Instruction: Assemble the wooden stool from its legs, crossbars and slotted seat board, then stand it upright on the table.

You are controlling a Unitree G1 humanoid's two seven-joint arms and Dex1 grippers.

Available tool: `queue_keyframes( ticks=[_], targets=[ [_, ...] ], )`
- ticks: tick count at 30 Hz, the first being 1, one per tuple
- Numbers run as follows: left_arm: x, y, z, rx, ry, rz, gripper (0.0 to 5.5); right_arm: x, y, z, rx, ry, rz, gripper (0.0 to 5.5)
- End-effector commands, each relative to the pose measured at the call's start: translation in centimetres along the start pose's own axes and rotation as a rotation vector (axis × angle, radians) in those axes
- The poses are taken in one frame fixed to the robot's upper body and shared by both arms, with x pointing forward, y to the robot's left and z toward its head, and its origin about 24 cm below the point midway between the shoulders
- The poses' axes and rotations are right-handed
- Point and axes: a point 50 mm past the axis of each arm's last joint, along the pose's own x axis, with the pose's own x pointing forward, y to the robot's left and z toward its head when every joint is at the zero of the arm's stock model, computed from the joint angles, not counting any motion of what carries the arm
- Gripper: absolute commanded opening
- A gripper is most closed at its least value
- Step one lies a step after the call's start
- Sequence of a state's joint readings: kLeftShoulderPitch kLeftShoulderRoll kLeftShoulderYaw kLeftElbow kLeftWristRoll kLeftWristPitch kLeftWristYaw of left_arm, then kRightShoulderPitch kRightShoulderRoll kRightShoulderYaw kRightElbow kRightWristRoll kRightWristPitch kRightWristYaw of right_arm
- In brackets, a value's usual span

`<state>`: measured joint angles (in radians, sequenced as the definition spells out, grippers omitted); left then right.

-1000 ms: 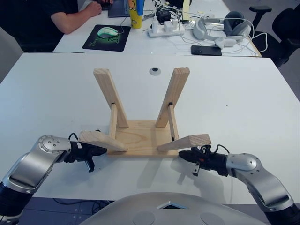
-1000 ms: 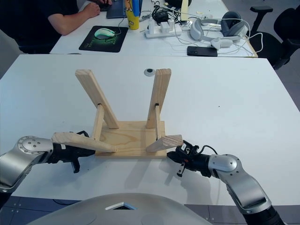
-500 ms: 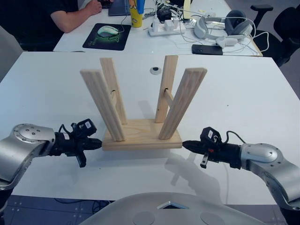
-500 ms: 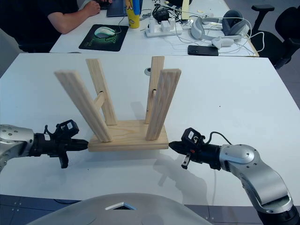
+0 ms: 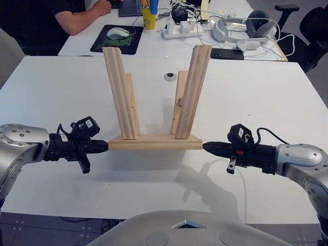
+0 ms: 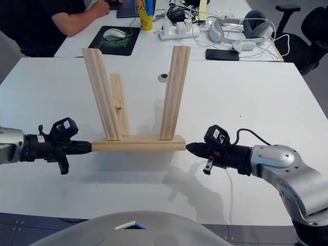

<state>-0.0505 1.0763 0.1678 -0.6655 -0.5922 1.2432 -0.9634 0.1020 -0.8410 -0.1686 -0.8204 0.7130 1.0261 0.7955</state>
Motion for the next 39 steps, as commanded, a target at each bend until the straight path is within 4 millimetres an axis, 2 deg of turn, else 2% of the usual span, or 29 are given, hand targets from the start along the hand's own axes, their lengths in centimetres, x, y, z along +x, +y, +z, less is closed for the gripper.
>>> queue_keyframes(
  ticks=[1, 6, 9, 12, 16, 20, 23, 27, 33, 39],
  targets=[
    [0.1, -2.5, 2.4, 0.079, -0.132, -0.220, 0.04, 0.3, 2.3, 2.7, -0.073, -0.117, 0.181, 0.00],
    [-1.2, -2.3, 4.5, 0.087, -0.234, -0.252, 0.04, -0.3, 1.8, 3.7, -0.074, -0.136, 0.173, 0.00],
    [-1.5, -1.6, 5.2, 0.073, -0.256, -0.217, 0.04, -0.7, 0.4, 3.8, -0.081, -0.121, 0.096, 0.00],
    [-0.4, -0.3, 3.1, 0.015, -0.178, -0.135, 0.04, -0.6, -0.2, 2.1, -0.056, -0.042, 0.041, 0.00],
    [1.2, 1.8, -1.5, -0.053, -0.031, 0.011, 0.04, -0.2, -0.9, -1.4, -0.015, 0.062, -0.059, 0.00],
    [2.5, 1.3, -5.3, -0.058, 0.090, -0.012, 0.04, 0.3, -0.7, -3.1, -0.023, 0.095, -0.078, 0.00],
    [2.9, 1.7, -6.4, -0.062, 0.096, 0.030, 0.04, 0.3, -1.1, -4.2, -0.043, 0.130, -0.117, 0.00],
    [3.5, 1.9, -6.4, -0.049, 0.069, 0.051, 0.04, 1.1, -1.5, -5.0, -0.044, 0.105, -0.138, 0.00],
    [4.8, 2.3, -5.1, -0.025, -0.009, 0.065, 0.04, 3.2, -1.9, -5.5, -0.045, 0.058, -0.155, 0.00],
    [5.7, 2.4, -4.2, 0.002, -0.040, 0.070, 0.04, 4.2, -2.3, -6.4, -0.090, 0.102, -0.189, 0.00]
  ],
)
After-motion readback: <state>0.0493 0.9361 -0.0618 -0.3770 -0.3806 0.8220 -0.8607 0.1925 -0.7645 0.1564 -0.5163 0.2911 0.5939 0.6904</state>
